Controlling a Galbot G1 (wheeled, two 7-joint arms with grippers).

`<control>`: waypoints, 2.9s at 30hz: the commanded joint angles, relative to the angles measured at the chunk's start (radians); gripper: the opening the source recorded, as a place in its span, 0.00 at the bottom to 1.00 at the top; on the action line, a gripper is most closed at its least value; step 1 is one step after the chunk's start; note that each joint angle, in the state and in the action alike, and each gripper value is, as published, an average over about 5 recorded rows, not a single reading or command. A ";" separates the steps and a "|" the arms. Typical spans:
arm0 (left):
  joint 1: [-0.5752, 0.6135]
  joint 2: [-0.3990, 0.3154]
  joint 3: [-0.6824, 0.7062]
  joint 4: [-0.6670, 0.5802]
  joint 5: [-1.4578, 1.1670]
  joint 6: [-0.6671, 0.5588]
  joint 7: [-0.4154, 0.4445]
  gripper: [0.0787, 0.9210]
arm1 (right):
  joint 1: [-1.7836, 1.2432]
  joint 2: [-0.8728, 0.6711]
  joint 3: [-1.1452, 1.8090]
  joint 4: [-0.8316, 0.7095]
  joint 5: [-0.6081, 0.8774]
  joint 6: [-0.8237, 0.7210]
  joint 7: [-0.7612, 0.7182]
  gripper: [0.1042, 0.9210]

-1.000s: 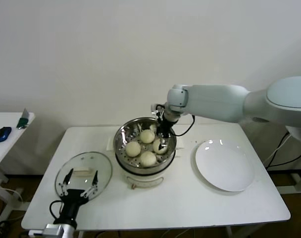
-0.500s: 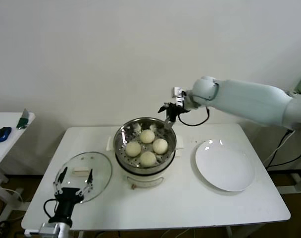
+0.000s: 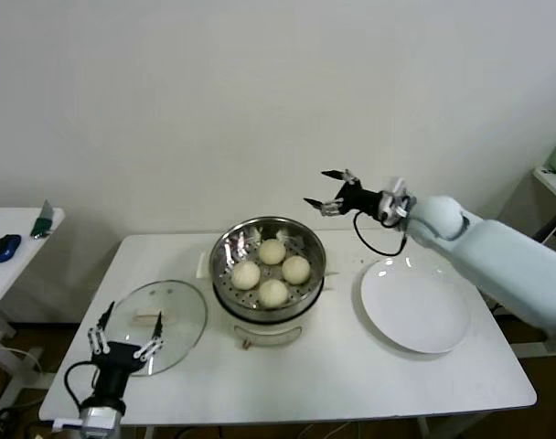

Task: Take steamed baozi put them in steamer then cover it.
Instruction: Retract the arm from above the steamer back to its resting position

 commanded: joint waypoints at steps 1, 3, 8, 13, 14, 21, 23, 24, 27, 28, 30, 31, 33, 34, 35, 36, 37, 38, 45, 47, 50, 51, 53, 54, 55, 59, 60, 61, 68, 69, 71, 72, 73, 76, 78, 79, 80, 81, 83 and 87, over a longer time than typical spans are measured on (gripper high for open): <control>0.029 0.001 -0.017 -0.004 0.826 0.097 -0.001 0.88 | -0.779 -0.021 0.858 0.176 -0.058 0.056 0.153 0.88; 0.029 0.006 -0.005 0.004 0.930 0.117 -0.002 0.88 | -0.871 0.011 0.957 0.203 -0.064 0.042 0.153 0.88; -0.006 0.021 0.035 0.055 1.088 0.143 -0.001 0.88 | -1.063 0.080 1.139 0.248 -0.097 0.020 0.134 0.88; -0.077 0.031 0.056 0.156 1.149 0.132 -0.021 0.88 | -1.199 0.150 1.245 0.268 -0.141 0.010 0.110 0.88; -0.094 0.032 0.057 0.179 1.155 0.120 -0.028 0.88 | -1.220 0.160 1.255 0.272 -0.151 0.008 0.107 0.88; -0.186 0.034 0.066 0.342 1.200 0.070 -0.057 0.88 | -1.320 0.233 1.304 0.279 -0.251 0.003 0.102 0.88; -0.210 0.034 0.065 0.383 1.204 0.065 -0.057 0.88 | -1.334 0.251 1.312 0.276 -0.267 0.005 0.100 0.88; -0.221 0.035 0.064 0.402 1.205 0.062 -0.057 0.88 | -1.338 0.258 1.314 0.275 -0.273 0.006 0.100 0.88; -0.250 0.036 0.058 0.446 1.205 0.052 -0.060 0.88 | -1.341 0.274 1.321 0.274 -0.285 0.007 0.100 0.88; -0.259 0.036 0.058 0.457 1.202 0.050 -0.061 0.88 | -1.341 0.278 1.323 0.274 -0.288 0.007 0.100 0.88; -0.278 0.037 0.059 0.479 1.201 0.047 -0.065 0.88 | -1.338 0.286 1.327 0.273 -0.294 0.006 0.100 0.88; -0.286 0.038 0.061 0.490 1.200 0.046 -0.067 0.88 | -1.335 0.289 1.330 0.272 -0.297 0.006 0.100 0.88; -0.304 0.040 0.064 0.516 1.202 0.042 -0.074 0.88 | -1.330 0.295 1.336 0.270 -0.301 0.004 0.100 0.88; -0.313 0.040 0.065 0.527 1.203 0.040 -0.078 0.88 | -1.329 0.297 1.338 0.270 -0.303 0.003 0.100 0.88; -0.322 0.041 0.066 0.541 1.203 0.037 -0.082 0.88 | -1.328 0.298 1.341 0.269 -0.305 0.002 0.099 0.88; -0.332 0.041 0.066 0.555 1.205 0.034 -0.086 0.88 | -1.327 0.298 1.343 0.269 -0.306 0.002 0.098 0.88; -0.340 0.041 0.066 0.566 1.207 0.031 -0.089 0.88 | -1.327 0.299 1.344 0.268 -0.307 0.002 0.098 0.88; -0.350 0.041 0.067 0.577 1.210 0.030 -0.092 0.88 | -1.325 0.299 1.346 0.268 -0.308 0.002 0.097 0.88; -0.407 0.043 0.069 0.633 1.227 0.034 -0.098 0.88 | -1.322 0.308 1.349 0.268 -0.316 0.004 0.094 0.88; -0.419 0.046 0.070 0.647 1.225 0.032 -0.101 0.88 | -1.322 0.312 1.350 0.267 -0.320 0.005 0.092 0.88; -0.438 0.047 0.071 0.668 1.221 0.032 -0.113 0.88 | -1.323 0.317 1.349 0.266 -0.327 0.006 0.089 0.88; -0.444 0.047 0.071 0.674 1.220 0.032 -0.117 0.88 | -1.323 0.319 1.349 0.265 -0.330 0.007 0.088 0.88; -0.455 0.048 0.073 0.682 1.215 0.033 -0.120 0.88 | -1.324 0.323 1.348 0.264 -0.338 0.009 0.085 0.88; -0.460 0.049 0.073 0.686 1.213 0.034 -0.120 0.88 | -1.325 0.325 1.347 0.263 -0.342 0.010 0.083 0.88; -0.466 0.049 0.074 0.690 1.211 0.034 -0.120 0.88 | -1.325 0.327 1.346 0.262 -0.346 0.011 0.082 0.88; -0.490 0.052 0.076 0.714 1.201 0.036 -0.120 0.88 | -1.328 0.336 1.344 0.258 -0.365 0.019 0.074 0.88; -0.495 0.053 0.076 0.720 1.199 0.037 -0.120 0.88 | -1.328 0.338 1.343 0.258 -0.369 0.020 0.073 0.88; -0.500 0.053 0.076 0.726 1.198 0.038 -0.122 0.88 | -1.329 0.340 1.343 0.257 -0.372 0.021 0.072 0.88; -0.522 0.051 0.075 0.758 1.185 0.039 -0.128 0.88 | -1.330 0.350 1.343 0.252 -0.382 0.025 0.067 0.88; -0.524 0.051 0.076 0.761 1.181 0.038 -0.129 0.88 | -1.330 0.351 1.343 0.252 -0.383 0.025 0.066 0.88; -0.526 0.050 0.077 0.766 1.172 0.036 -0.130 0.88 | -1.330 0.354 1.344 0.252 -0.386 0.025 0.065 0.88; -0.527 0.050 0.077 0.767 1.168 0.035 -0.130 0.88 | -1.330 0.356 1.344 0.252 -0.388 0.026 0.065 0.88; -0.528 0.050 0.077 0.768 1.163 0.033 -0.130 0.88 | -1.330 0.357 1.344 0.251 -0.391 0.027 0.064 0.88; -0.529 0.051 0.078 0.771 1.153 0.027 -0.132 0.88 | -1.332 0.363 1.343 0.250 -0.399 0.030 0.061 0.88; -0.528 0.051 0.077 0.772 1.147 0.022 -0.133 0.87 | -1.333 0.366 1.344 0.248 -0.403 0.033 0.059 0.88; -0.527 0.052 0.077 0.771 1.144 0.021 -0.133 0.85 | -1.333 0.368 1.344 0.247 -0.405 0.034 0.058 0.88; -0.527 0.053 0.077 0.770 1.141 0.020 -0.133 0.82 | -1.333 0.369 1.344 0.246 -0.406 0.035 0.057 0.88; -0.526 0.054 0.077 0.769 1.138 0.019 -0.132 0.80 | -1.333 0.370 1.344 0.244 -0.408 0.036 0.056 0.88; -0.525 0.055 0.077 0.769 1.134 0.017 -0.131 0.72 | -1.331 0.372 1.344 0.242 -0.412 0.037 0.055 0.88; -0.524 0.055 0.076 0.772 1.129 0.013 -0.128 0.59 | -1.328 0.378 1.343 0.238 -0.418 0.039 0.053 0.88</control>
